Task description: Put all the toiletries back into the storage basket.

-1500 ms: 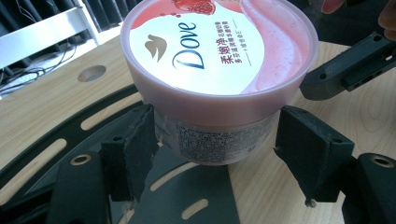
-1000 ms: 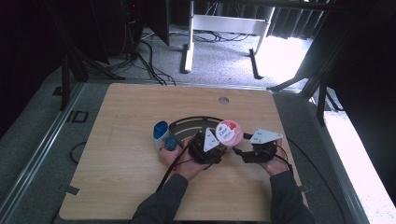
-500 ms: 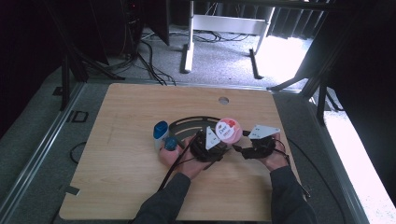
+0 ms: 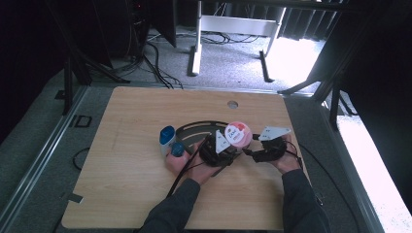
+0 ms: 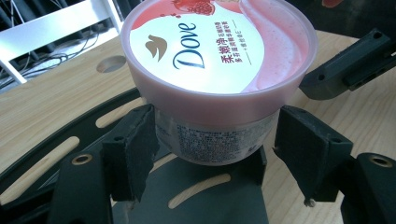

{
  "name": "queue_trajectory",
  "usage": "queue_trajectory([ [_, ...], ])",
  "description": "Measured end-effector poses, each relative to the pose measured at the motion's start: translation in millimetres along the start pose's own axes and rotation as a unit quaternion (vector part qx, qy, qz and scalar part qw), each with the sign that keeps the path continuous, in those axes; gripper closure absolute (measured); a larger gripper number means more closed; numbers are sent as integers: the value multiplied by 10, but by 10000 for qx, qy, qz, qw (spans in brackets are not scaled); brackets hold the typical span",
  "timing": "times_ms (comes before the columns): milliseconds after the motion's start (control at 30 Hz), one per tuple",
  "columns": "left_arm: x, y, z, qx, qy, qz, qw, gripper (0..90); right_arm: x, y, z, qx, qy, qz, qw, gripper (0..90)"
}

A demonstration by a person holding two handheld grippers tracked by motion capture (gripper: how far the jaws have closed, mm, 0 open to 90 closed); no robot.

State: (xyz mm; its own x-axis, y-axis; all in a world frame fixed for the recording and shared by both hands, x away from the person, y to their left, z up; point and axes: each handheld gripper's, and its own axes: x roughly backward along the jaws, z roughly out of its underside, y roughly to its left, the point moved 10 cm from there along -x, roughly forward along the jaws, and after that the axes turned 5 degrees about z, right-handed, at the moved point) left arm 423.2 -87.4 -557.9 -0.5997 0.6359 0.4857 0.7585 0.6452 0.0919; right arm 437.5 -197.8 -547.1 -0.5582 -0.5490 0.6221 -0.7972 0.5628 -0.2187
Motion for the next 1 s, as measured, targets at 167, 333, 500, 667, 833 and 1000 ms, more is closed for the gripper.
queue_trajectory([
  [167,-30,39,11,98,48,-69,9999,301,-49,-28,-3,9,49,-4,10000,325],
  [333,-57,65,0,209,25,-87,9997,300,-71,-55,-21,-40,83,-10,10000,326],
  [500,-79,91,-4,271,28,-138,9995,300,-105,-80,-31,-114,56,-4,9999,326],
  [667,-109,108,0,282,65,-141,9995,300,-129,-93,-25,-162,67,-8,9998,326],
  [833,-132,114,-3,284,79,-157,9994,301,-142,-116,-17,-193,99,4,9998,333],
  [1000,-168,126,3,282,129,-159,9994,305,-158,-147,10,-197,179,-37,9996,357],
])
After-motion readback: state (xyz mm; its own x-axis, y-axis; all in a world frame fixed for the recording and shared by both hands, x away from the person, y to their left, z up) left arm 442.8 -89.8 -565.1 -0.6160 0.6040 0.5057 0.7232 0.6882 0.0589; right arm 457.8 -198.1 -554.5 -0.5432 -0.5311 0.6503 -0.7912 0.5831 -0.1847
